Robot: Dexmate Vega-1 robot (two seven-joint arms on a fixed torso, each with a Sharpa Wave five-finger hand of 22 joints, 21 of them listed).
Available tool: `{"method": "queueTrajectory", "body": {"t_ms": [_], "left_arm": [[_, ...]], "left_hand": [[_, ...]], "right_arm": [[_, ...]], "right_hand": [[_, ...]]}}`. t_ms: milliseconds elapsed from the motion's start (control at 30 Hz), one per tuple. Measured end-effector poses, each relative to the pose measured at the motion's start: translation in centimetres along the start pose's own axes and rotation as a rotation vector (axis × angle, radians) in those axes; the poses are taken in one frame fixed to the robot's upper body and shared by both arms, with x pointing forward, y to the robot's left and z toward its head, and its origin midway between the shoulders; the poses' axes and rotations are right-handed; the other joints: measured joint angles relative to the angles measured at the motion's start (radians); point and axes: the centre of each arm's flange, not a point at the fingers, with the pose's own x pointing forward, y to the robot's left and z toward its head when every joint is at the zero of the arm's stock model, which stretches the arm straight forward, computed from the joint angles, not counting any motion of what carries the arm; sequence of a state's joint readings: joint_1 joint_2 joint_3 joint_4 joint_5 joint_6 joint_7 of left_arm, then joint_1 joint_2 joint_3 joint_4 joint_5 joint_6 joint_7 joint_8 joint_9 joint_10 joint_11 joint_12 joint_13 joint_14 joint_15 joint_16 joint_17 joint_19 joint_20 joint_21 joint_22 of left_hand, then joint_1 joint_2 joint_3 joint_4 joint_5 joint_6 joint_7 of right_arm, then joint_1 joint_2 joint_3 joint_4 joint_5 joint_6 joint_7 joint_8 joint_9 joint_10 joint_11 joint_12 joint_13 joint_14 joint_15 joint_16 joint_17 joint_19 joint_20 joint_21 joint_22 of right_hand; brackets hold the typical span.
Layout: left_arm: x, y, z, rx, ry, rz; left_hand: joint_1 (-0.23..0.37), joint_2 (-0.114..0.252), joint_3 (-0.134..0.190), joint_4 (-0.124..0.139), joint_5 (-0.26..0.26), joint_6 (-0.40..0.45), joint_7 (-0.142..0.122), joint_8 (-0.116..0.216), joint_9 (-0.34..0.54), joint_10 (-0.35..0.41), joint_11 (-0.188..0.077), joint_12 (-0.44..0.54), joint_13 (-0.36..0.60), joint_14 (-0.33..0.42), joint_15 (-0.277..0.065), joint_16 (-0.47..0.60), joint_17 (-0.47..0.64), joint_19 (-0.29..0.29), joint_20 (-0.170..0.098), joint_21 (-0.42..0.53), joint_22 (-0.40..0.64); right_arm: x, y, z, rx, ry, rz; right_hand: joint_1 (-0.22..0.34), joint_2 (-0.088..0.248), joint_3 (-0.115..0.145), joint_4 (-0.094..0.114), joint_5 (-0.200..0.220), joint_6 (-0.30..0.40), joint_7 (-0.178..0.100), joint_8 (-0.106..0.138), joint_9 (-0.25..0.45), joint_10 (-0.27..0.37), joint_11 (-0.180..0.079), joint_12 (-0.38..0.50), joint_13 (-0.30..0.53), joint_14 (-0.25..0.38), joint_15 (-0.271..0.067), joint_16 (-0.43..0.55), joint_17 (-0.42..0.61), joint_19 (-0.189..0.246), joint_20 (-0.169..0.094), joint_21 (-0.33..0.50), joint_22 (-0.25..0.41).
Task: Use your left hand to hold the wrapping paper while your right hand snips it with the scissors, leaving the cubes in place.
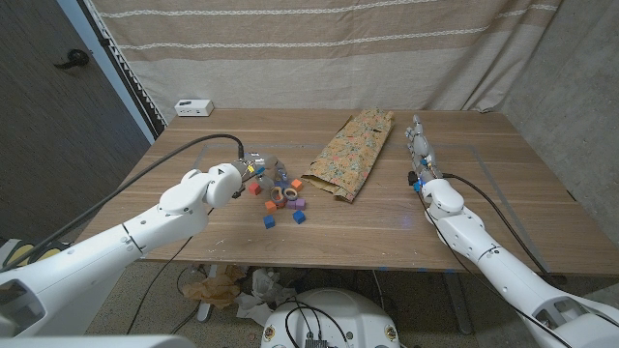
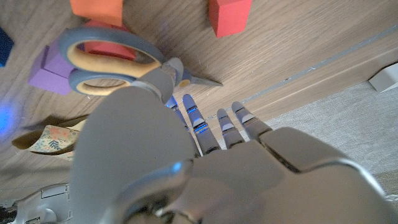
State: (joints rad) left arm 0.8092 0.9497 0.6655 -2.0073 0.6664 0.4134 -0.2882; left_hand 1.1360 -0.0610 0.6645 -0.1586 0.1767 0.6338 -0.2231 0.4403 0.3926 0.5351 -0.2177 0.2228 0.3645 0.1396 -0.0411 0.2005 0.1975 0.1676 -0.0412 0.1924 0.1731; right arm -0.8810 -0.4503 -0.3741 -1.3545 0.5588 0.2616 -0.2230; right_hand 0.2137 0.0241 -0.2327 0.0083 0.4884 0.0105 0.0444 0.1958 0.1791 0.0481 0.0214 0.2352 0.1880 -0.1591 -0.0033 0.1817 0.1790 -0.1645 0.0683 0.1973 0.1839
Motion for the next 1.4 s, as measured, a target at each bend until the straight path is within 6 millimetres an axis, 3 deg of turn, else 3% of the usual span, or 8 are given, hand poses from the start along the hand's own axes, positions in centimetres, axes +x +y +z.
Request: {"method": "queueTrajectory", "body": {"t_ms": [1400], "left_arm": [[0.3, -0.52, 0.18, -0.011, -0.005, -0.036]], "left_hand": [[-0.015, 0.014, 0.004, 0.004, 0.0, -0.016, -0.002, 0.004, 0.006, 0.0, 0.0, 0.0, 0.0, 0.0, 0.0, 0.0, 0.0, 0.0, 0.0, 0.0, 0.0]], "right_arm": [[-0.35, 0.14, -0.19, 0.008, 0.003, -0.005]], "right_hand": [[-0.012, 0.012, -0.008, 0.008, 0.0, 0.004, -0.004, 0.0, 0.0, 0.005, -0.005, 0.0, 0.0, 0.0, 0.0, 0.0, 0.0, 0.0, 0.0, 0.0, 0.0]]}}
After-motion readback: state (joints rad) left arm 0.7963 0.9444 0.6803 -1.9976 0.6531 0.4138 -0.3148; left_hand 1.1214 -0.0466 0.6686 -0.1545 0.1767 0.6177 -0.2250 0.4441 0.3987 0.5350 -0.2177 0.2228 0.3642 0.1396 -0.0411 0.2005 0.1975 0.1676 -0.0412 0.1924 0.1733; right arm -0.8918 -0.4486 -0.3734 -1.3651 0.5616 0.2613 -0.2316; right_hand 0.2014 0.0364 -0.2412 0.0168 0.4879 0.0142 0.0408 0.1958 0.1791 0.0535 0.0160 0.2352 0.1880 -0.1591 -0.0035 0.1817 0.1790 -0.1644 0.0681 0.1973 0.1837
